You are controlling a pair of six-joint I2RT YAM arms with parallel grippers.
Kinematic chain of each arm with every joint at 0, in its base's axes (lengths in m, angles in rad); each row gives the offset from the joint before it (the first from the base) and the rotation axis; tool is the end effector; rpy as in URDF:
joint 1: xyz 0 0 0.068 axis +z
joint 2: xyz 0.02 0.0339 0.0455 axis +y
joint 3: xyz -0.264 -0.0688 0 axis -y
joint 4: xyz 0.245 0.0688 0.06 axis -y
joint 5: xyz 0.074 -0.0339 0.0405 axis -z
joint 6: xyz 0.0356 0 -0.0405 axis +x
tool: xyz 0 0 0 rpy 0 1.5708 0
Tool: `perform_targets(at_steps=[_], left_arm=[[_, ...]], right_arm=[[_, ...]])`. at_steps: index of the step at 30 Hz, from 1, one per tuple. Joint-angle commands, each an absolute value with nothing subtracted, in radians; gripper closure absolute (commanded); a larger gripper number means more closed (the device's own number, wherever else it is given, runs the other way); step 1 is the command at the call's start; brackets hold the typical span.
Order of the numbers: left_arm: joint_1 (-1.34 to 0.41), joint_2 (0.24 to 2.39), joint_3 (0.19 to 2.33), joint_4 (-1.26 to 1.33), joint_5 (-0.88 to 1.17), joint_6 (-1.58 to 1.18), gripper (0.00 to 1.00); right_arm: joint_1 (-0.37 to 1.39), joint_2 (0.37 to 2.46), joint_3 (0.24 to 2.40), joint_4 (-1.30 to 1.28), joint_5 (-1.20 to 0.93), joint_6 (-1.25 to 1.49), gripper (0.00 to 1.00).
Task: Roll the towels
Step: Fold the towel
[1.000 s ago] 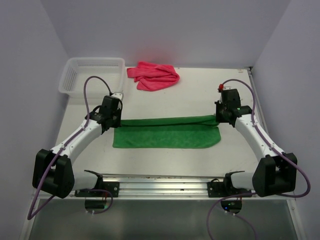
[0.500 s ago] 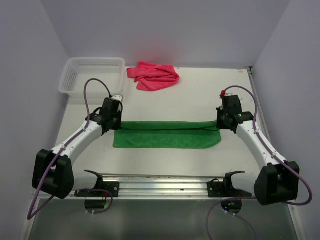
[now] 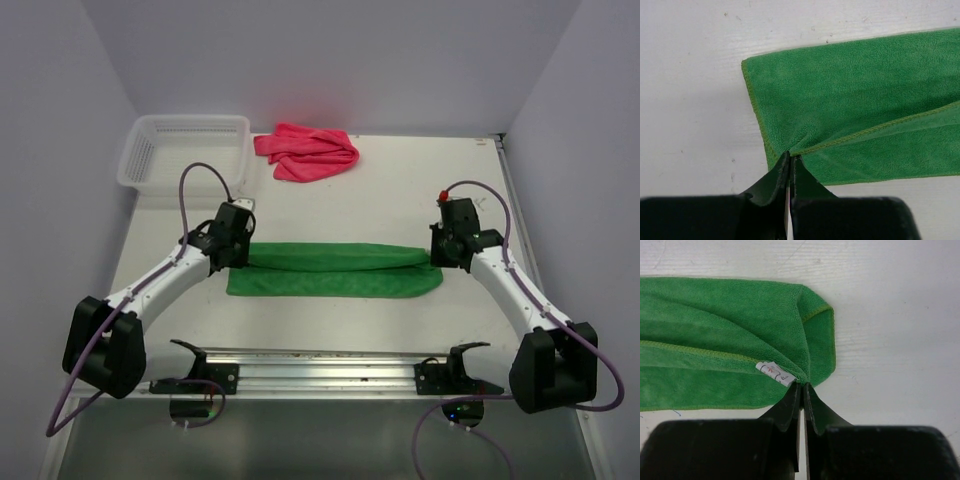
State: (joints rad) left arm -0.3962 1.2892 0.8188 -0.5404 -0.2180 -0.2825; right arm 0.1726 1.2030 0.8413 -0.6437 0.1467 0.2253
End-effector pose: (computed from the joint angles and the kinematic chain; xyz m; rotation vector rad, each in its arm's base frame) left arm 0.2336 -0.0894 0.2174 0.0646 2.5442 0.0190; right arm 0.2314 0.0351 0.2370 0.1220 2.5570 -0.0374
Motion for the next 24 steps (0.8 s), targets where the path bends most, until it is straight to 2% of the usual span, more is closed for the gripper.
perform_targets(at_steps=[1,2,3,5,11,21,24], left_arm=[[-0.426,1.262,0.815,-0.554,-0.262,-0.317,0.97],[-0.434,1.262,0.813,-0.552,-0.265,-0.319,0.87],[-0.442,1.256,0.813,-0.552,-0.267,-0.319,0.83],[-0.459,1.250,0.811,-0.555,-0.275,-0.324,0.80],[-0.488,1.220,0.813,-0.568,-0.311,-0.344,0.65],[-0.494,1.219,0.827,-0.568,-0.321,-0.347,0.62],[-0.494,1.239,0.844,-0.539,-0.299,-0.338,0.62]], right_arm=[[0.179,1.180,0.836,-0.660,0.123,0.244,0.95],[0.179,1.181,0.838,-0.670,0.126,0.245,0.92],[0.179,1.183,0.836,-0.673,0.124,0.245,0.89],[0.179,1.175,0.834,-0.675,0.123,0.252,0.84],[0.179,1.129,0.822,-0.672,0.132,0.258,0.82],[0.178,1.091,0.821,-0.686,0.127,0.267,0.81],[0.178,1.083,0.815,-0.695,0.068,0.268,0.78]])
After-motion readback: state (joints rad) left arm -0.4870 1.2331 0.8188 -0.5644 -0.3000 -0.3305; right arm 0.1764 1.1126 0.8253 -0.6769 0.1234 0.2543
